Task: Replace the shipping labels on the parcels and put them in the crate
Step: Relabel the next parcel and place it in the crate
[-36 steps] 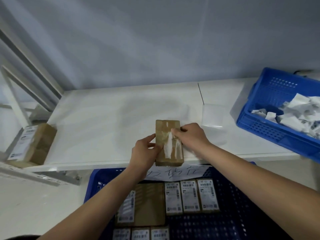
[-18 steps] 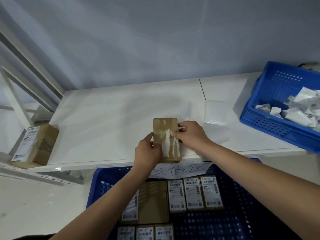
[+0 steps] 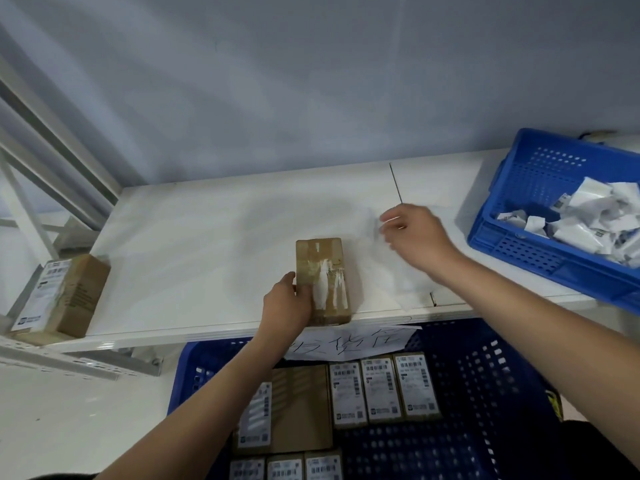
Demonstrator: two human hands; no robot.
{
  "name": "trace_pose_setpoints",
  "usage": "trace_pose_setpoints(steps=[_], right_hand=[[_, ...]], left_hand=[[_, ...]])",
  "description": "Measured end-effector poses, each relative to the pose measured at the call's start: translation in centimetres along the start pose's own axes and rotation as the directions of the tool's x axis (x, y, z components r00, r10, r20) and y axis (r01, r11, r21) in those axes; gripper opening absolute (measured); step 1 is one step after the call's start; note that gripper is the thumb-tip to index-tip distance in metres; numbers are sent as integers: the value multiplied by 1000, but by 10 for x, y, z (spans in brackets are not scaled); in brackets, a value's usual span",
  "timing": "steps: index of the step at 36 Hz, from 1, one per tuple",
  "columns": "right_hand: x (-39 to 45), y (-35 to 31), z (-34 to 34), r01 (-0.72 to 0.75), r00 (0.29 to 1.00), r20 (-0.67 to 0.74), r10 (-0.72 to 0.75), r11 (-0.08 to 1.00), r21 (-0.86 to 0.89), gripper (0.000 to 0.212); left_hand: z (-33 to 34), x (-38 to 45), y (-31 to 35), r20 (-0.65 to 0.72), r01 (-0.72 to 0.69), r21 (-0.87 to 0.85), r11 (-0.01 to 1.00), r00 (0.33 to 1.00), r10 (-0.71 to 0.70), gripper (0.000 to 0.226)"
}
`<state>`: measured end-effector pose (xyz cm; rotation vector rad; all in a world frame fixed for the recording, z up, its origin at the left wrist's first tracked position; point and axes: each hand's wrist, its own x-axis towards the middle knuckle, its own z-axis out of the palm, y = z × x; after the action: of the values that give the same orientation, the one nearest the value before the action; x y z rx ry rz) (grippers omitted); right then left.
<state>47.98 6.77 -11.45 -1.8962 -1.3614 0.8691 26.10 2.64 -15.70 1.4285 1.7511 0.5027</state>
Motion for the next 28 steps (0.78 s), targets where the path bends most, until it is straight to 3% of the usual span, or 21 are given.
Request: trace_pose_setpoints(steps=[3,7,10,13,16,20,23,26,28], right_hand=[[5,16,-34,-100,993,-69,93,989,-107,23],[6,37,-52,-303,951,-6,308,934,-190,42],[4,47,-50,-434,894,69,443,894,-115,41],[1,50,-47,-501,861,106,498,865,5,25],[2,53,-47,-521,854,79,515,844,129,24],[11,56,-51,-525,840,67,538,777,348,46],[13,43,-56,-471,860,81,504,720,510,38],[15,35,-59,-392,898,71,434,717,576,27],[17,34,-58,-366,919,94,384,736,570,48]], left_hand=[[1,1,6,-9,35,-23,999,999,-35,43],[4,0,14,-79,-9,45,999,997,13,39],[9,-1,20,-135,-96,149,984,984,117,42],[12,-8,32,-185,-163,156,974,964,191,52],[16,-14,41,-182,-247,132,960,946,268,51],[23,-18,48,-172,-315,71,946,931,323,45],[26,-19,53,-147,-345,22,938,927,345,41],[28,-18,57,-65,-265,-61,962,963,261,34],[29,-19,60,16,-140,-242,960,989,148,32]])
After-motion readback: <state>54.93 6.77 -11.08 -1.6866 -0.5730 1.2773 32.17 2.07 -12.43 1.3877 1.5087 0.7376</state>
